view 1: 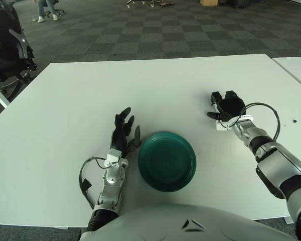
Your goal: Put the charger into the plate.
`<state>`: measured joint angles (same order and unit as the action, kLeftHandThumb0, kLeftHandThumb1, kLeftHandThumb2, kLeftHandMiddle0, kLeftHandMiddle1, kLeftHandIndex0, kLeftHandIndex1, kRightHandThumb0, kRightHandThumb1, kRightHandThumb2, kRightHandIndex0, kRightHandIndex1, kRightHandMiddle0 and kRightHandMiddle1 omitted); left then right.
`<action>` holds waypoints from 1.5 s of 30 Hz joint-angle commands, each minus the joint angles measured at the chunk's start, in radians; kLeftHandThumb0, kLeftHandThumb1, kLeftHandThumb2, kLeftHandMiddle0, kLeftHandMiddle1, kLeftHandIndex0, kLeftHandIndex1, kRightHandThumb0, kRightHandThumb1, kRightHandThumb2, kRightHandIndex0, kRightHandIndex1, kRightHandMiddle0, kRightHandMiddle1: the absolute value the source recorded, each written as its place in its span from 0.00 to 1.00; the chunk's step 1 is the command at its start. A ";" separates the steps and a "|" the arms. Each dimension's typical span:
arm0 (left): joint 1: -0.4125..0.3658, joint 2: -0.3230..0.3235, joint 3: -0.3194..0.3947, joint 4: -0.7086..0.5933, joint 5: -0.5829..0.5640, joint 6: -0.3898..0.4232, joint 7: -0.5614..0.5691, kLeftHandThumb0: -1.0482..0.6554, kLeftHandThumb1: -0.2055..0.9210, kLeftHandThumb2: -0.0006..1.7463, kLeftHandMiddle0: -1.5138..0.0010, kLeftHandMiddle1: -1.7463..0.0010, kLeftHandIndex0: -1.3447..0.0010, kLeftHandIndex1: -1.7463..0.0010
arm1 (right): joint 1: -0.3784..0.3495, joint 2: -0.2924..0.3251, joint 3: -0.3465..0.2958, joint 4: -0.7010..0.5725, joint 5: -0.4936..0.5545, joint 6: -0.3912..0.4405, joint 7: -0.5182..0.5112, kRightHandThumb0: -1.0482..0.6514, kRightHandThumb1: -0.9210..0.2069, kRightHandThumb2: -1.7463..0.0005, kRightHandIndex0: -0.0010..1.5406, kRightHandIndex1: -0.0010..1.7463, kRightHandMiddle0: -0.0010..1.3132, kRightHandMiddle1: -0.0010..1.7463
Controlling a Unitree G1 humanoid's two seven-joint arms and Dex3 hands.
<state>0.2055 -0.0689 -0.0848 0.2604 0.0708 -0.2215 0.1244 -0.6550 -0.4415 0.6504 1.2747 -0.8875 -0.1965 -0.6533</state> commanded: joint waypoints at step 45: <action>0.073 -0.008 -0.006 0.161 0.042 0.056 0.062 0.24 1.00 0.45 0.58 0.94 0.89 0.42 | 0.132 -0.275 -0.165 -1.209 0.070 -0.248 0.507 0.35 0.45 0.31 0.73 1.00 0.41 1.00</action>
<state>0.1975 -0.0788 -0.0818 0.2426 0.0847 -0.2285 0.1750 -0.6199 -0.6933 0.5346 0.5135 -0.8378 -0.4785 -0.3308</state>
